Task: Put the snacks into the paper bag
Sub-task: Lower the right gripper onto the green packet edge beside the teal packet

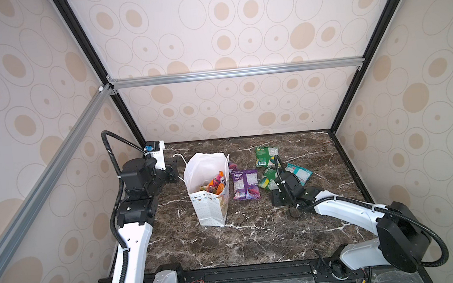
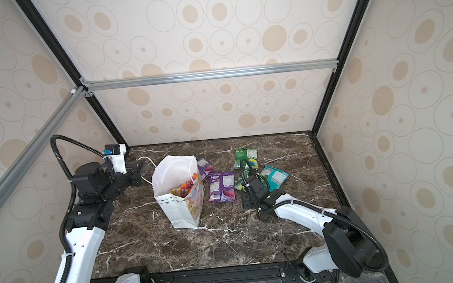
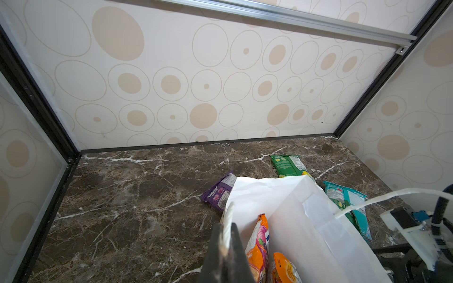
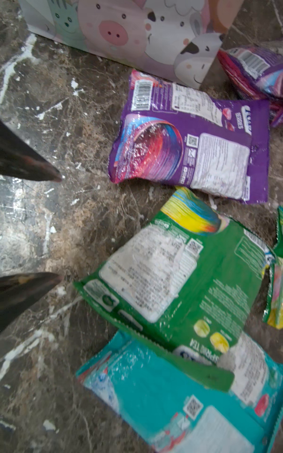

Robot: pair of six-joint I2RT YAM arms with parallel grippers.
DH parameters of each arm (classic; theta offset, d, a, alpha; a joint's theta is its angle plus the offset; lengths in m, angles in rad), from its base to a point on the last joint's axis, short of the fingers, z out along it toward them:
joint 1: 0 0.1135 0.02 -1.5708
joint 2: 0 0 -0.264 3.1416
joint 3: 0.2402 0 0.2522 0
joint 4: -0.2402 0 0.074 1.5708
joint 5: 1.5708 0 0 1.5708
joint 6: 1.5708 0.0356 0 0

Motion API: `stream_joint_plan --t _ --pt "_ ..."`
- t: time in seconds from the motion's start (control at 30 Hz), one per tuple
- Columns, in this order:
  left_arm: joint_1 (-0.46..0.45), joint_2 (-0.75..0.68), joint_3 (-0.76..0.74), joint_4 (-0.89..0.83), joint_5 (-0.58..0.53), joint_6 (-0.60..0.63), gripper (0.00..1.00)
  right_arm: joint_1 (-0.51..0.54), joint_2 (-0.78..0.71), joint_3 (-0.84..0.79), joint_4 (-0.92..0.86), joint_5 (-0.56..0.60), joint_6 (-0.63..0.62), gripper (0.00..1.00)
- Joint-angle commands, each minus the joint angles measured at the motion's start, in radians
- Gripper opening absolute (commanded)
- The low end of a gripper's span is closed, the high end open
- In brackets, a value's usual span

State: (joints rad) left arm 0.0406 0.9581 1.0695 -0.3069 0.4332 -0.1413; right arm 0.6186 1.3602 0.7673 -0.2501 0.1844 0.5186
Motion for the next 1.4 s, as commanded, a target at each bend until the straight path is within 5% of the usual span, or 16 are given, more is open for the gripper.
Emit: stream_joint_plan --t 0.0,0.37,0.87,1.37 --pt "0.007 -0.007 0.009 0.014 -0.011 -0.007 0.0 -0.036 -0.03 -0.027 0.0 0.006 0.015 0.6" --pt "0.008 -0.013 -0.004 0.016 -0.01 -0.009 0.0 -0.111 -0.112 -0.114 0.03 0.03 0.058 0.58" --pt "0.008 -0.014 -0.005 0.012 -0.003 -0.009 0.0 -0.192 -0.022 -0.141 0.2 -0.142 0.077 0.57" --pt "0.01 -0.008 -0.003 0.011 0.004 -0.009 0.0 -0.229 0.076 -0.109 0.242 -0.201 0.076 0.39"
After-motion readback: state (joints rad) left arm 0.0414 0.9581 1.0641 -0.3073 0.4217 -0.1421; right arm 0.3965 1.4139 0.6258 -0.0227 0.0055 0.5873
